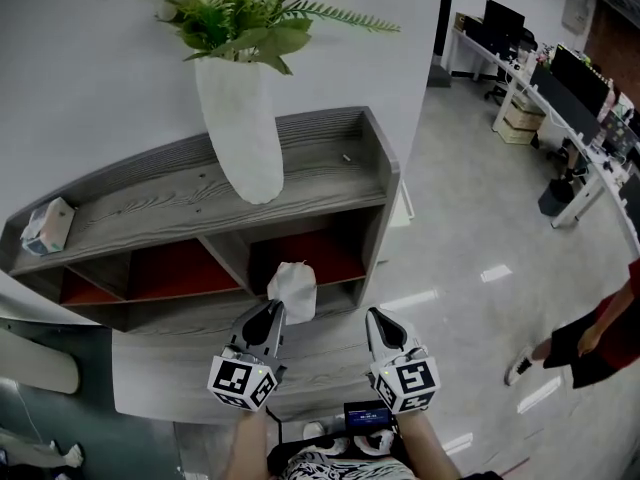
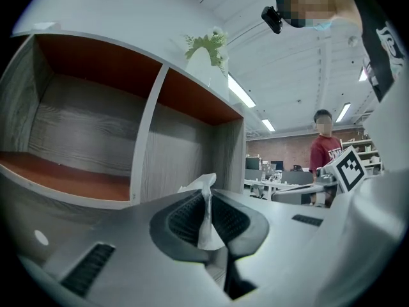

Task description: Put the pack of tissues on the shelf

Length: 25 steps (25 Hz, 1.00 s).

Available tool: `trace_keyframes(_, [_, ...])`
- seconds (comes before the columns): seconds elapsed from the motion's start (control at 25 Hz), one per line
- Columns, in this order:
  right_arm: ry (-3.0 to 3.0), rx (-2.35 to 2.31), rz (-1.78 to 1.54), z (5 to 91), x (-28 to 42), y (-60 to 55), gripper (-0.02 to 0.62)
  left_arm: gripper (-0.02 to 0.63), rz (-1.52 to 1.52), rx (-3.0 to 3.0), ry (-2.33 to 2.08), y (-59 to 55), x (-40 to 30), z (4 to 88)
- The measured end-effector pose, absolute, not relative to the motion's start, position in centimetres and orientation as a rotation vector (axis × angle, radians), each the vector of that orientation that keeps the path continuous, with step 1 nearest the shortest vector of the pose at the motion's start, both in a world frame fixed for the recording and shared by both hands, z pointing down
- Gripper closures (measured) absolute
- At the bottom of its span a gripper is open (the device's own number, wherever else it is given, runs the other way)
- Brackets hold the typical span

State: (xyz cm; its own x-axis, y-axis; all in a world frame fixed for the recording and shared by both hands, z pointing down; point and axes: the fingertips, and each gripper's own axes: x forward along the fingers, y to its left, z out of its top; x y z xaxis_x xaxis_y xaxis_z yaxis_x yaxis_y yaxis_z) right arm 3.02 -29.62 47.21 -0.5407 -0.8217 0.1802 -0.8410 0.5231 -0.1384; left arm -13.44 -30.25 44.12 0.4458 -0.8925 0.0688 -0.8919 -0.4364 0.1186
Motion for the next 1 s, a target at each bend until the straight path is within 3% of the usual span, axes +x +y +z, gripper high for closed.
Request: trace_keyframes(1.0, [-2.634,1.463,0.375,48.7,4.9,-34.6,0.591,0.589,0.051,2.472,-1.694,-37.1,-12.4,45.1])
